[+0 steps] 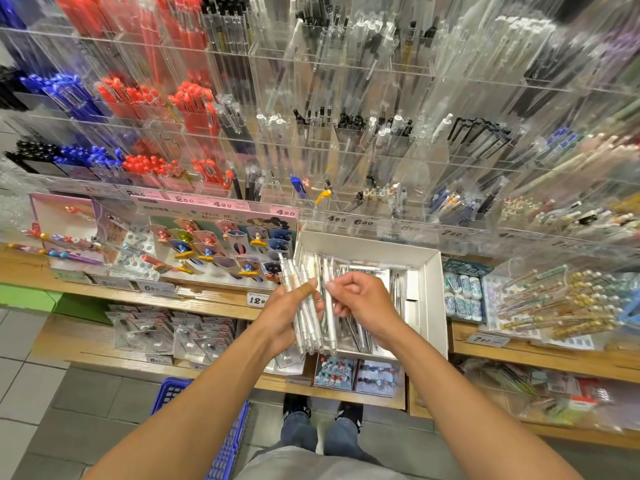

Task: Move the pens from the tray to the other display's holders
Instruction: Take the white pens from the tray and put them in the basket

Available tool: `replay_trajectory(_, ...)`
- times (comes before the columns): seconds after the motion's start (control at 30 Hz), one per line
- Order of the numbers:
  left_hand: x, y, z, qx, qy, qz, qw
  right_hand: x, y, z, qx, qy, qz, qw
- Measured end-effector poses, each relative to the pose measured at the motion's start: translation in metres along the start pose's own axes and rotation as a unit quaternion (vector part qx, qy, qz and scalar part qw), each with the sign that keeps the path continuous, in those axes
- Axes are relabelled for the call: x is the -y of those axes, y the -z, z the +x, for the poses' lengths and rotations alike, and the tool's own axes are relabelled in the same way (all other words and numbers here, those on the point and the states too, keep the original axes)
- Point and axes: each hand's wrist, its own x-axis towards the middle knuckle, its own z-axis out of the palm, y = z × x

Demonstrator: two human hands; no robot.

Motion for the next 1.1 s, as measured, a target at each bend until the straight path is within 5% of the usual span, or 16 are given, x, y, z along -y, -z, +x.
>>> replay_trajectory(0.2,0.003,-0.004,-0.005,0.093,0.003,-0.008,0.996,0.011,-0.021,-0.001,-0.017,0.001,-0.004,1.0)
replay_trajectory(0.53,-0.001,0.003,-0.005,0.034,0.004,0.001,0.999,-0.002,-0.007,0.03,-0.077,0.005,-0.119,0.99)
replay_trajectory(0.63,-0.005,0.008,-0.003,0.001,0.007,0.001,1.0,-0.026,0.003,0.048,-0.105,-0.039,-0.243,0.963)
replay_trajectory(0.77,-0.006,0.012,-0.002,-0.015,0.006,0.002,1.0,-0.053,-0.002,0.058,-0.015,-0.076,-0.425,0.902)
replay_trajectory(1.1,-0.002,0.011,-0.008,-0.035,0.008,0.005,0.999,-0.064,-0.017,0.058,-0.062,-0.084,-0.417,0.903)
